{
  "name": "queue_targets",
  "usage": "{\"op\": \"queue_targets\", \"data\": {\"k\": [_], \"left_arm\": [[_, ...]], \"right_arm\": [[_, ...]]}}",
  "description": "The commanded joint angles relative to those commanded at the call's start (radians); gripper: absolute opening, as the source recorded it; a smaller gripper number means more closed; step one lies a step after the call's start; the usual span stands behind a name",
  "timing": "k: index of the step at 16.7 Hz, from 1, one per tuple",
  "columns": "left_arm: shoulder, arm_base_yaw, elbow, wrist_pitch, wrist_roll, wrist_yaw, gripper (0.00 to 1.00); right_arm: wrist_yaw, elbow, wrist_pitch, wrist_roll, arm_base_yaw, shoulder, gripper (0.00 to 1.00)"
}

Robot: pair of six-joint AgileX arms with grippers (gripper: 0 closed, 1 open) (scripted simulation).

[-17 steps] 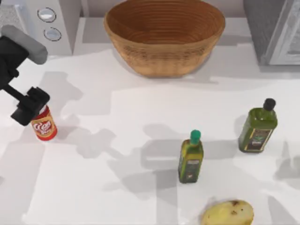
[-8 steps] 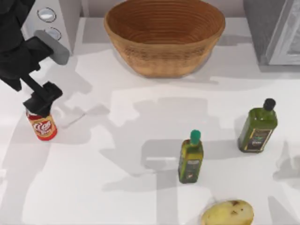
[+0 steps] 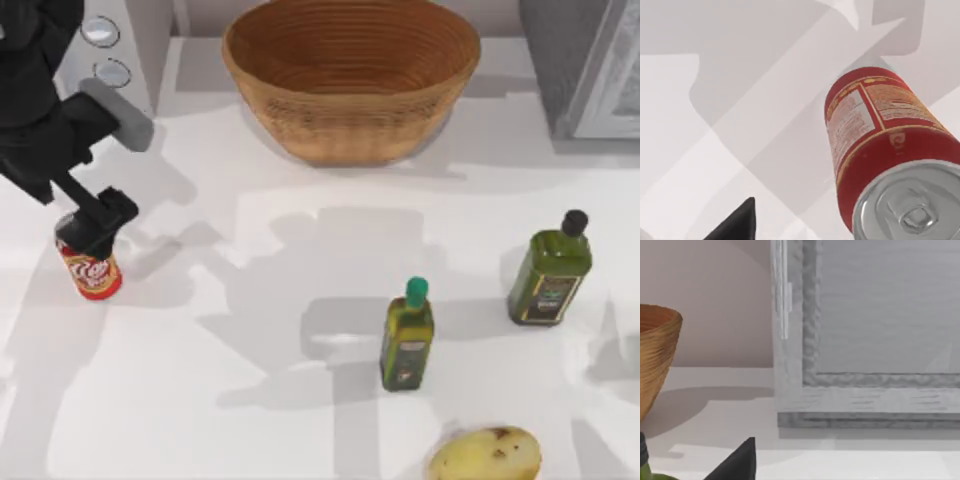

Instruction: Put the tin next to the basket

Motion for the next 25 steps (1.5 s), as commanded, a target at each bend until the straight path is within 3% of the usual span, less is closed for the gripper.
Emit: {"op": "queue_targets", "data": {"k": [5,9,22,25], "left_arm": [[0.035,0.000,-0.109,0.145,0.000,0.000,1.00],[0.038,0.000,-0.117,0.154,0.000,0.000,1.00],[0.038,0.000,-0.117,0.154,0.000,0.000,0.02],[0.038,0.000,-0.117,0.154,0.000,0.000,0.00]], "right_arm": [[0.000,0.000,0.000,0.000,0.000,0.000,1.00],[0.000,0.000,0.000,0.000,0.000,0.000,1.00],[0.000,0.000,0.000,0.000,0.000,0.000,1.00],[0.000,0.000,0.000,0.000,0.000,0.000,1.00]]}}
